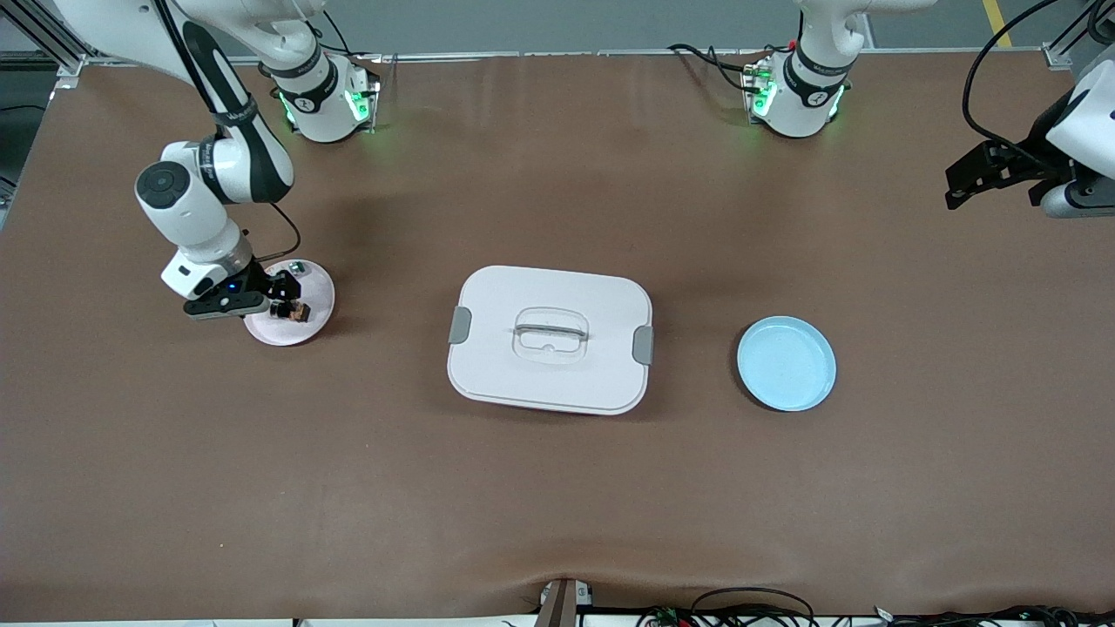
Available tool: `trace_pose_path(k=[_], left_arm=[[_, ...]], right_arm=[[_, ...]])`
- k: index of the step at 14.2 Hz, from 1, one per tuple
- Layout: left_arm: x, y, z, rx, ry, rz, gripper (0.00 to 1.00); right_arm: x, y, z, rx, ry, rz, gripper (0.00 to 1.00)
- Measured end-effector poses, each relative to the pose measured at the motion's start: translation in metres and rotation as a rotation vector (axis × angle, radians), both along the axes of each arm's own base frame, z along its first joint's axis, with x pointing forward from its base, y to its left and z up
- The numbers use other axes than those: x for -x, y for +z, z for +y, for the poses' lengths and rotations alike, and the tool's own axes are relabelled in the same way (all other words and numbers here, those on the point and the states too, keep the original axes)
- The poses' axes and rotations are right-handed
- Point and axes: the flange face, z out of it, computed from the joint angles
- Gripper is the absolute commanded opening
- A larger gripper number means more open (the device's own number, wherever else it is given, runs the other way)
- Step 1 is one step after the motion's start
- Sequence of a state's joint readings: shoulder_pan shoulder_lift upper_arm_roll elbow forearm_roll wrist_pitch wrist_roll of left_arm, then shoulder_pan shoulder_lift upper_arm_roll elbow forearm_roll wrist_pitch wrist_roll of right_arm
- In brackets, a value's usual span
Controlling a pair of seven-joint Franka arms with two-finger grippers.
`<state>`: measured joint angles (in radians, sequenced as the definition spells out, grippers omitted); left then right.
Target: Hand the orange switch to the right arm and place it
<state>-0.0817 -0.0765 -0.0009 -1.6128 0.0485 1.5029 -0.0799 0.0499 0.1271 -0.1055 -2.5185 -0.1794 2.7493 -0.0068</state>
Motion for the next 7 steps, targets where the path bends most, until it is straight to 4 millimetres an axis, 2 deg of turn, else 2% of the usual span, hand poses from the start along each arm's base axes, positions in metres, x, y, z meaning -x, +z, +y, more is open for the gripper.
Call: trace_pose_path(k=[5, 7], left_arm=[[0.000, 0.000, 0.000, 0.000, -0.001, 0.000, 1.00], [0.000, 0.000, 0.000, 0.000, -0.001, 0.000, 1.00]], right_arm=[[-0.031, 0.056, -0.007, 0.024, -0.073, 0.085, 1.00], [-0.049, 0.086, -0.009, 0.018, -0.110, 0.137, 1.00]])
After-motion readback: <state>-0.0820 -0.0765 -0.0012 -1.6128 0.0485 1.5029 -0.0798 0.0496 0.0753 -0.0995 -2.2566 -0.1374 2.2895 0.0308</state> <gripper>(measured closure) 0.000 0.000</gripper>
